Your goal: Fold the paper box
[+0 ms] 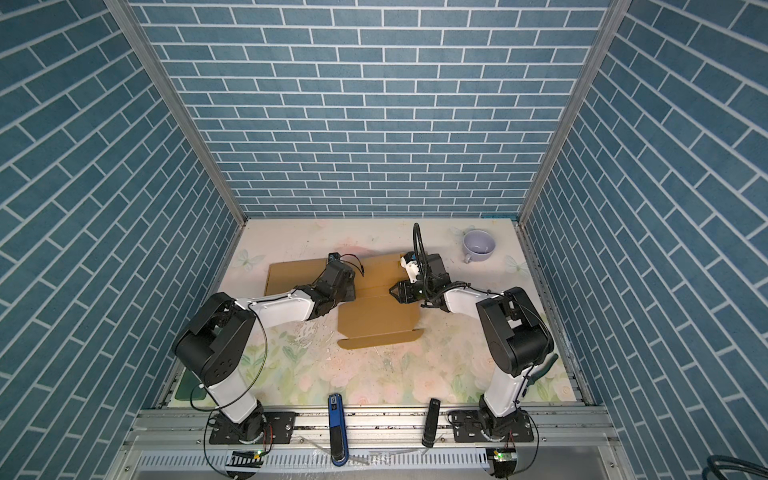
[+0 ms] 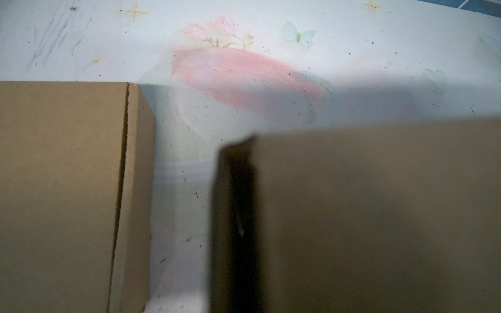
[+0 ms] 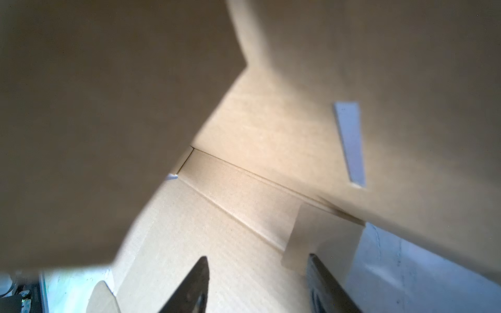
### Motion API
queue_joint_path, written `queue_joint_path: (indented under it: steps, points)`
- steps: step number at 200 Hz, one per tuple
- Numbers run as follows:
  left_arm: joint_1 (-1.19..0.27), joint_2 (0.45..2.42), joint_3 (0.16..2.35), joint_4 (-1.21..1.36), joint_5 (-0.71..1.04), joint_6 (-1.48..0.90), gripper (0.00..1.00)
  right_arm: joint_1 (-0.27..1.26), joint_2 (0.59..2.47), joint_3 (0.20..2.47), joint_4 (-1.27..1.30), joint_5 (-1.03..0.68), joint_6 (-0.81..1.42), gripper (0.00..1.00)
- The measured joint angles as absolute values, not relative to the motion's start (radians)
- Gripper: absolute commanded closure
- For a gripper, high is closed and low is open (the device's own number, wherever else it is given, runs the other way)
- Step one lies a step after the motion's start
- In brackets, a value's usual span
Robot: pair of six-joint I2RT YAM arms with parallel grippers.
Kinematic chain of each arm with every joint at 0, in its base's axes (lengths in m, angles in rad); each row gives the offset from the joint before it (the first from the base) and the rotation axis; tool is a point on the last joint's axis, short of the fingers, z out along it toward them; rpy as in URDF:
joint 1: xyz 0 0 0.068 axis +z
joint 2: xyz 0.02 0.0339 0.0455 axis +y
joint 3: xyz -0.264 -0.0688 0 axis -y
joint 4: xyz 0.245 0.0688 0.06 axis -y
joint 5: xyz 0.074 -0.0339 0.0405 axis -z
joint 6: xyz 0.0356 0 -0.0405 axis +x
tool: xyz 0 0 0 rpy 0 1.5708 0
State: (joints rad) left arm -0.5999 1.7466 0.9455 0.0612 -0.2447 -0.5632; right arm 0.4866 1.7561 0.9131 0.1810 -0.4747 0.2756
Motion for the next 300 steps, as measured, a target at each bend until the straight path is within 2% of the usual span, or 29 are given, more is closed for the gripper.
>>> queue_joint_path:
  steps: [39,90,128,164,209,252,300]
  points:
    - [-0.6,1.747,0.945,0.061,-0.249,-0.569,1.0,0.486,1.707,0.913,0.113,-0.442,0.274,0.41]
    - [-0.598,1.737,0.936,0.062,-0.241,-0.576,1.0,0.472,1.46,0.913,-0.105,-0.367,0.235,0.38]
    - [-0.595,1.729,0.934,0.062,-0.229,-0.576,1.0,0.423,1.324,0.923,-0.263,-0.247,0.2,0.37]
    - [-0.595,1.728,0.933,0.062,-0.211,-0.576,1.0,0.369,1.391,0.991,-0.326,-0.161,0.174,0.37]
    - [-0.595,1.727,0.932,0.062,-0.188,-0.561,1.0,0.319,1.537,1.058,-0.289,-0.178,0.141,0.37]
    - [-0.595,1.722,0.931,0.062,-0.183,-0.544,1.0,0.284,1.637,1.133,-0.247,-0.255,0.102,0.38]
    - [-0.593,1.722,0.931,0.062,-0.182,-0.535,1.0,0.276,1.668,1.18,-0.235,-0.405,0.049,0.48]
